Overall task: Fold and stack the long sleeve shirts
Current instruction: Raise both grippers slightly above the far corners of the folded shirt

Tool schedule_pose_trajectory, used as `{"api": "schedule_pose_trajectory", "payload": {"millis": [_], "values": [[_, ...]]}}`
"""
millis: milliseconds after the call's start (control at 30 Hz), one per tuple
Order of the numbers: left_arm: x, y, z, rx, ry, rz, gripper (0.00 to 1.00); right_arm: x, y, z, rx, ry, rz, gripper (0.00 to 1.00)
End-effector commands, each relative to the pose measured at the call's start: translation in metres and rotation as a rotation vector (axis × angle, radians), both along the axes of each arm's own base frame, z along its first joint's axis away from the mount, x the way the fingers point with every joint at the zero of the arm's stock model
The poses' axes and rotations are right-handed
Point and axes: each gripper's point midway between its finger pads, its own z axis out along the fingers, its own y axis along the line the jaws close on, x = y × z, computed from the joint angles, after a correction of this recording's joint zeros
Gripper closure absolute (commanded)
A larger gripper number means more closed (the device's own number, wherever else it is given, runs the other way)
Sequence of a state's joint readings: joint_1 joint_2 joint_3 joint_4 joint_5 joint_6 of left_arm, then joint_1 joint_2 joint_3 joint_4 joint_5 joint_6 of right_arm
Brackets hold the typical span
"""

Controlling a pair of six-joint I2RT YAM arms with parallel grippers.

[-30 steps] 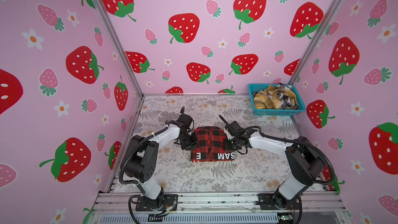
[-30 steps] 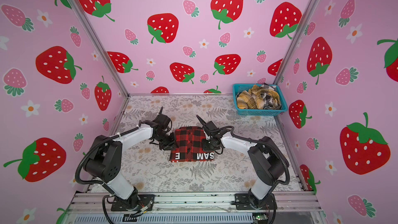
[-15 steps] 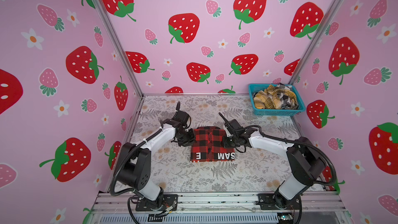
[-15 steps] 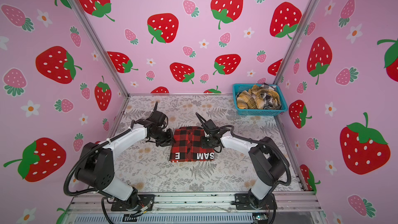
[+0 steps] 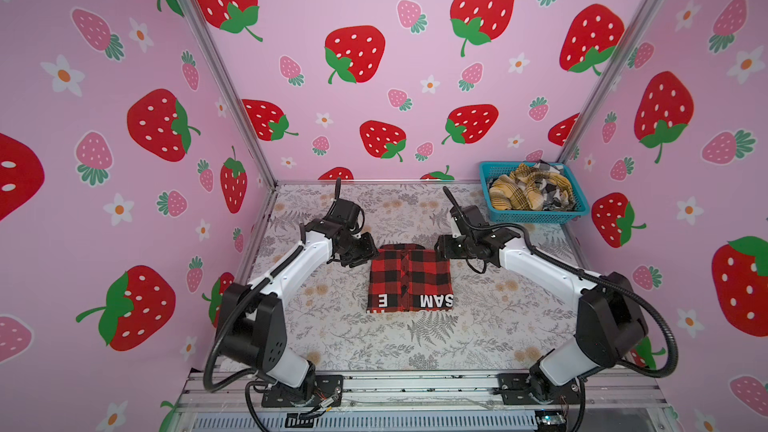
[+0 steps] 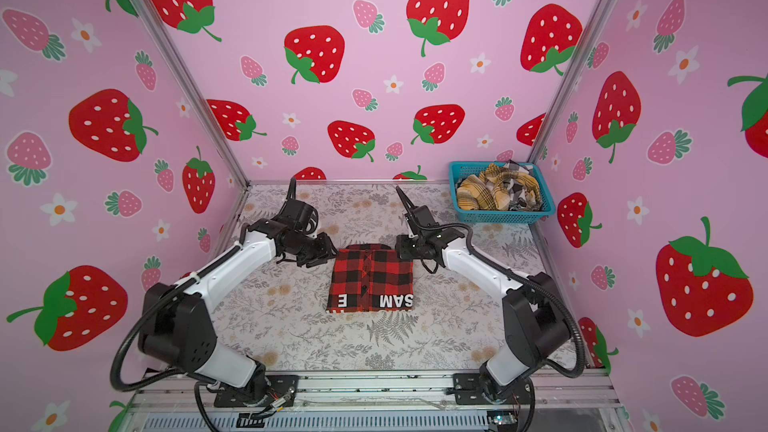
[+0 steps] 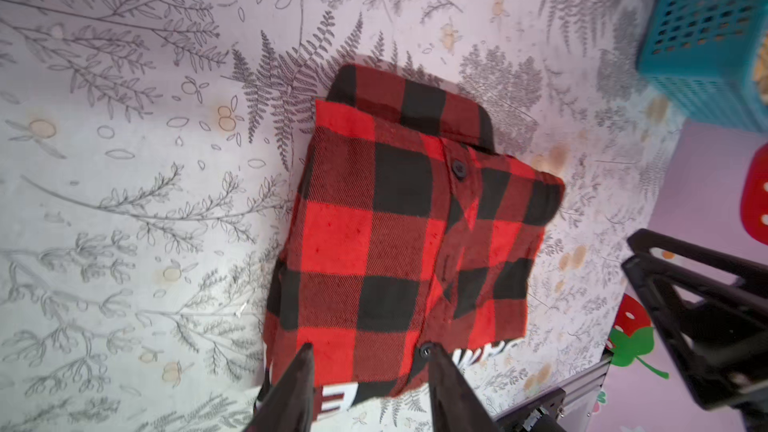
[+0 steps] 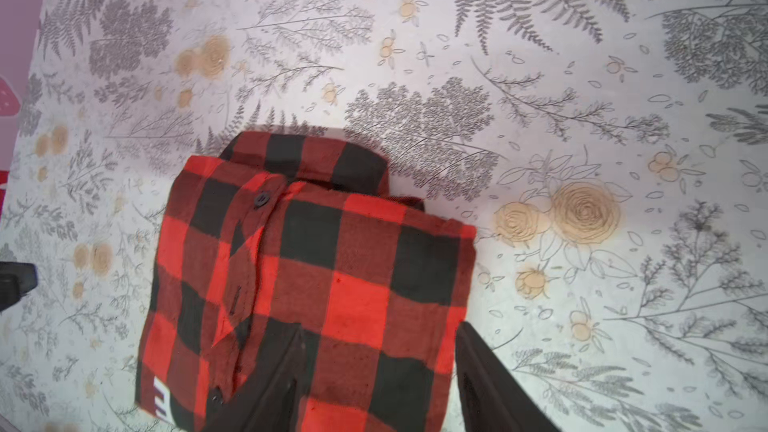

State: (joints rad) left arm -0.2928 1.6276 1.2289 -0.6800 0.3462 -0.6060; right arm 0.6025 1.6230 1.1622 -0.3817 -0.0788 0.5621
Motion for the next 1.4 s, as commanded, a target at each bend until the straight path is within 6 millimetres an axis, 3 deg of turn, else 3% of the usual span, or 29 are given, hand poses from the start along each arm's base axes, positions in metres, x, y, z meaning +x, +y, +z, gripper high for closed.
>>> {"api": "schedule_pose_trajectory", "payload": {"millis": [0,167,367,567,700,867,1100,1367], "values": [[0.030,0.007,-0.010,-0.044,0.015,0.040,0.50,0.014,-0.005,-0.023,0.028,0.063,0.038,0.41],[0.063,0.004,-0.032,-0.049,0.064,0.051,0.49,0.019,0.008,-0.046,0.070,0.129,0.093,0.43],[0.075,-0.001,-0.056,-0.054,0.109,0.046,0.56,0.026,0.015,-0.067,0.086,0.157,0.086,0.48],[0.075,-0.004,-0.071,-0.085,0.145,0.053,0.77,0.028,0.021,-0.071,0.108,0.163,0.089,0.65],[0.076,-0.001,-0.070,-0.130,0.144,0.086,1.00,0.026,0.025,-0.057,0.104,0.125,0.102,0.72],[0.078,0.000,-0.057,-0.197,0.112,0.113,1.00,0.025,0.029,-0.036,0.096,0.065,0.114,0.81],[0.070,0.023,-0.047,-0.209,0.040,0.210,1.00,0.028,0.035,-0.018,0.132,0.009,0.101,0.86],[0.069,0.030,-0.085,-0.168,0.126,0.214,1.00,0.032,0.039,-0.069,0.078,0.114,0.097,0.84]]}}
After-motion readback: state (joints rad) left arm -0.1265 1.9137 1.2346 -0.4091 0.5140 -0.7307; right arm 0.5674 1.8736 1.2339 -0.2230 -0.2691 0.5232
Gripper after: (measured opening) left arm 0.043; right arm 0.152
